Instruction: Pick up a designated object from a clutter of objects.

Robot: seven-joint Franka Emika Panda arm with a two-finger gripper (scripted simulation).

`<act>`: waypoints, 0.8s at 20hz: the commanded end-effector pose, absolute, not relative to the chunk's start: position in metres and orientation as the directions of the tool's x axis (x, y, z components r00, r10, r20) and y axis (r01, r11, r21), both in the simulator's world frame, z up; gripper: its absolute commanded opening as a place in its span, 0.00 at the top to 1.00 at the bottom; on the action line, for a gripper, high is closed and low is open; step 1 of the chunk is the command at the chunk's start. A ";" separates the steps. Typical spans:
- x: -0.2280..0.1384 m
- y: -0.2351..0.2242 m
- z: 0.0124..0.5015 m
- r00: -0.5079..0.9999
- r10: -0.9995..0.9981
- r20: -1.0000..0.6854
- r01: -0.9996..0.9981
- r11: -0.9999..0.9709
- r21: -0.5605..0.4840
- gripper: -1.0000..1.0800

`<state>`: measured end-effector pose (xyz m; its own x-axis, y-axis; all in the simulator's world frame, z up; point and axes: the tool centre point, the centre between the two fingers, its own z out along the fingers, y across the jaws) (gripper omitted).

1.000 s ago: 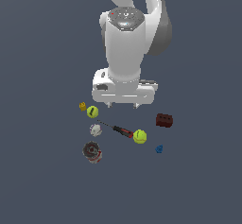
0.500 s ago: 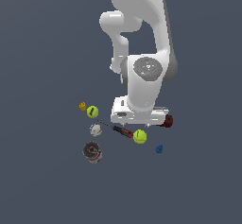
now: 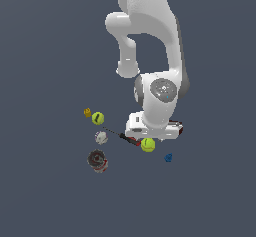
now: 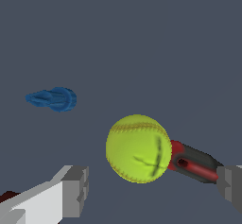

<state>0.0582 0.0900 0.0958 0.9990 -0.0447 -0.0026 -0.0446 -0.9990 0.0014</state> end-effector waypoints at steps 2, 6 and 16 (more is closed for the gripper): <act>0.059 0.092 0.092 0.999 -0.046 0.000 -0.046 -0.999 0.000 0.04; 0.058 0.092 0.090 0.999 -0.045 -0.002 -0.045 -0.999 0.001 0.04; 0.057 0.092 0.048 0.999 -0.045 -0.001 -0.045 -0.999 0.000 0.04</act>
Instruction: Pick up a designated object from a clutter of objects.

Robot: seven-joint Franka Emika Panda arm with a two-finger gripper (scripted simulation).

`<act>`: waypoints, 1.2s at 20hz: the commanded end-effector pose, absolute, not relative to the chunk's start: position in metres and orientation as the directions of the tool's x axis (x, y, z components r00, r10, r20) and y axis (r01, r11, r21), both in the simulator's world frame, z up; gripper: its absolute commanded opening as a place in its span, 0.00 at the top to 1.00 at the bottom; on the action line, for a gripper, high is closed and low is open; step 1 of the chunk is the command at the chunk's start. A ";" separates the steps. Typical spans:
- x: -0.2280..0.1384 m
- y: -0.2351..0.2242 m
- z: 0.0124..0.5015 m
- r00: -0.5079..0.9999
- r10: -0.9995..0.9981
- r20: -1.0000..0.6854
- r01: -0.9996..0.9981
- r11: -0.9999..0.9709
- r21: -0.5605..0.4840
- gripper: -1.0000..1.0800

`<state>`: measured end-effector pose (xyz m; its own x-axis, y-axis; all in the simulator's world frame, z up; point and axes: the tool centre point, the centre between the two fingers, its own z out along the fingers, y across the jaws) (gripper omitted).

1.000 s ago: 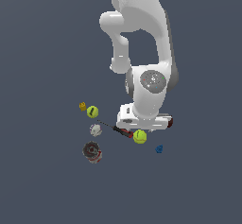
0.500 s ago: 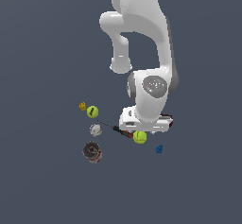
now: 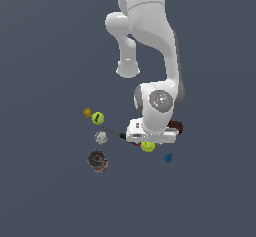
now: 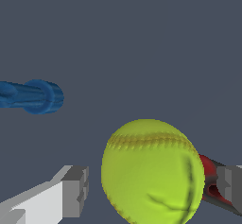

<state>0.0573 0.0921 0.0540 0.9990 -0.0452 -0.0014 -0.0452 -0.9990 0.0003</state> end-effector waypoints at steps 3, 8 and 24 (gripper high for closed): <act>0.058 0.092 0.042 0.999 -0.045 0.000 -0.045 -0.999 0.000 0.04; 0.059 0.092 0.042 0.999 -0.045 0.000 -0.045 -0.999 0.000 1.00; 0.055 0.084 0.057 0.999 -0.045 0.002 -0.045 -0.999 -0.001 1.00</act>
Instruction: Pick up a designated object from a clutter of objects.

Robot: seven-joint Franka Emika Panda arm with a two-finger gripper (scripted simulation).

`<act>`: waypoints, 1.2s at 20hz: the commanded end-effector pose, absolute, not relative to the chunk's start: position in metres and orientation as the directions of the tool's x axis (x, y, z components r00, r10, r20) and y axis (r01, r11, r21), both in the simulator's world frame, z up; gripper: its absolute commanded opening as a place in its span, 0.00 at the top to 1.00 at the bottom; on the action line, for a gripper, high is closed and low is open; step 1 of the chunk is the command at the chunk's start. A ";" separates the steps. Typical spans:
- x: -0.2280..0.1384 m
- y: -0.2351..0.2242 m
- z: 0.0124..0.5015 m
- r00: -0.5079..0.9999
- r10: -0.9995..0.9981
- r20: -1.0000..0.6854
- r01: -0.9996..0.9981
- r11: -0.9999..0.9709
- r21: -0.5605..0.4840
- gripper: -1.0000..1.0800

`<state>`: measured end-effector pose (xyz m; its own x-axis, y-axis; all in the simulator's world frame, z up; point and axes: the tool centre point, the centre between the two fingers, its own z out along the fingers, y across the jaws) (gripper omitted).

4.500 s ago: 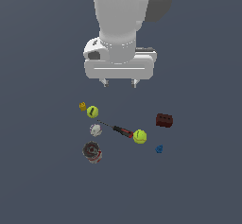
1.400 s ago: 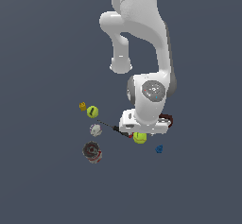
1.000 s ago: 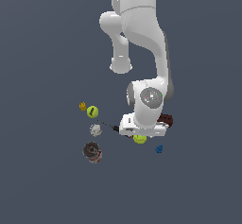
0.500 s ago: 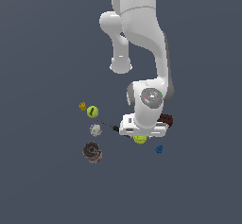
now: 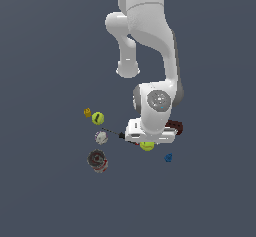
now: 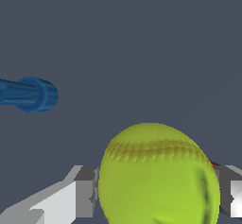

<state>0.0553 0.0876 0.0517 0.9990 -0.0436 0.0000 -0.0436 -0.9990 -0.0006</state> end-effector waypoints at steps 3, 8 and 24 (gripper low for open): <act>0.051 0.077 0.069 0.999 -0.045 0.002 -0.045 -0.999 -0.001 1.00; 0.042 0.058 0.100 0.999 -0.045 0.002 -0.045 -0.999 -0.001 1.00; -0.004 -0.038 0.254 0.999 -0.045 0.001 -0.045 -0.999 -0.003 1.00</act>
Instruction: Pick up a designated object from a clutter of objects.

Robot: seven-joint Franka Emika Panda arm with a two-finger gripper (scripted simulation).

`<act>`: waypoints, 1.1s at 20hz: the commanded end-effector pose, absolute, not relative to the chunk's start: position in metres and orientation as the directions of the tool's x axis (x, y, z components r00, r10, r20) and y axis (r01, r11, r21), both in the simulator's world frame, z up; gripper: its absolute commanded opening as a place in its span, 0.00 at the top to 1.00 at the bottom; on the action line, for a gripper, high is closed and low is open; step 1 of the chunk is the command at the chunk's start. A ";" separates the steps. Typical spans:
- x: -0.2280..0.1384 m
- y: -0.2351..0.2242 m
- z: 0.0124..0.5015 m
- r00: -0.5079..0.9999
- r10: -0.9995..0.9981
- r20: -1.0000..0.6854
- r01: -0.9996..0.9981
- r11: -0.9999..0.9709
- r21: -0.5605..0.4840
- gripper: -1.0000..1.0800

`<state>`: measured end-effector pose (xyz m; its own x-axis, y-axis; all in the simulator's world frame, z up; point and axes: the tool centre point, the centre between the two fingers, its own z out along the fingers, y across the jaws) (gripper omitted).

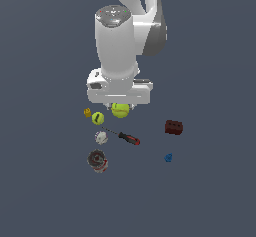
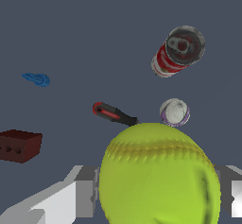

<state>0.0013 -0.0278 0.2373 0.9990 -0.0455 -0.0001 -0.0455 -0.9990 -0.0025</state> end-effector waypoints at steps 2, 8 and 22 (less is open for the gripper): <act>-0.009 -0.050 0.274 0.999 -0.045 0.001 -0.045 -0.999 -0.003 1.00; -0.023 -0.083 0.328 0.999 -0.046 0.000 -0.046 -0.999 -0.003 1.00; -0.034 -0.120 0.387 0.999 -0.046 0.000 -0.046 -0.999 0.000 1.00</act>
